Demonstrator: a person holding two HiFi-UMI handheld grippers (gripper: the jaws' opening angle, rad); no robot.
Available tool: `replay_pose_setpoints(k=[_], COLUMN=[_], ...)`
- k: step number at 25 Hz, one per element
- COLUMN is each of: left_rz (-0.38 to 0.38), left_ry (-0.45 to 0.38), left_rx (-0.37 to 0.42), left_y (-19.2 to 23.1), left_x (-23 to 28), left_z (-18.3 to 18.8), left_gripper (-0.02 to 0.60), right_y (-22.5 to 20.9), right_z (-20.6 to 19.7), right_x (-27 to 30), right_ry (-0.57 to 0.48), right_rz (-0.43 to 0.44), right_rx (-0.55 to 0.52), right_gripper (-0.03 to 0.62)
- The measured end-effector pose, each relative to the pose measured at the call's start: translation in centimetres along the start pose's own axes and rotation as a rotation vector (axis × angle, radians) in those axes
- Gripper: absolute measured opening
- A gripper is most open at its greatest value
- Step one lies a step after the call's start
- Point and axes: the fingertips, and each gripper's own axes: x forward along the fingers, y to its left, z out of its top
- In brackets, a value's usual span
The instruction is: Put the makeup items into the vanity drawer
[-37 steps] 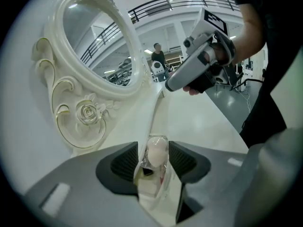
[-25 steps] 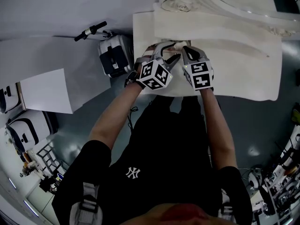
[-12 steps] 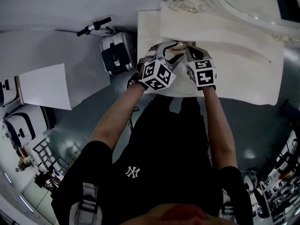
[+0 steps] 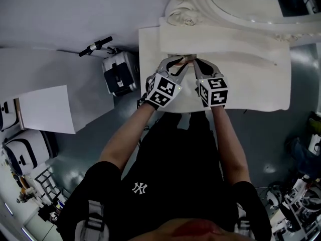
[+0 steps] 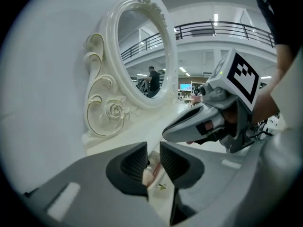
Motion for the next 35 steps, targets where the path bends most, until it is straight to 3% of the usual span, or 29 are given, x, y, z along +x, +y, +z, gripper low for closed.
replay_pose_setpoints(k=[8,26,35], left_rz=[0.053,0.062,0.090], left_ry=[-0.082,-0.220,-0.235], left_rx=[-0.112,-0.145,-0.150], left_y=[0.6,-1.8,-1.7], left_x=[-1.7,-6.7,-8.0], left_z=[3.3,9.3,9.3], left_gripper=[0.002,0.002,0.002], right_y=[0.3,3.6,4.9], right_z=[2.2,6.0,6.0], right_x=[-2.9,-8.1,-8.1], right_ry=[-0.082,-0.226,-0.239], right_rz=[-0.024,0.004,0.022], right_rx=[0.034,0.074,0.075], right_gripper=[0.025,0.021,0.021])
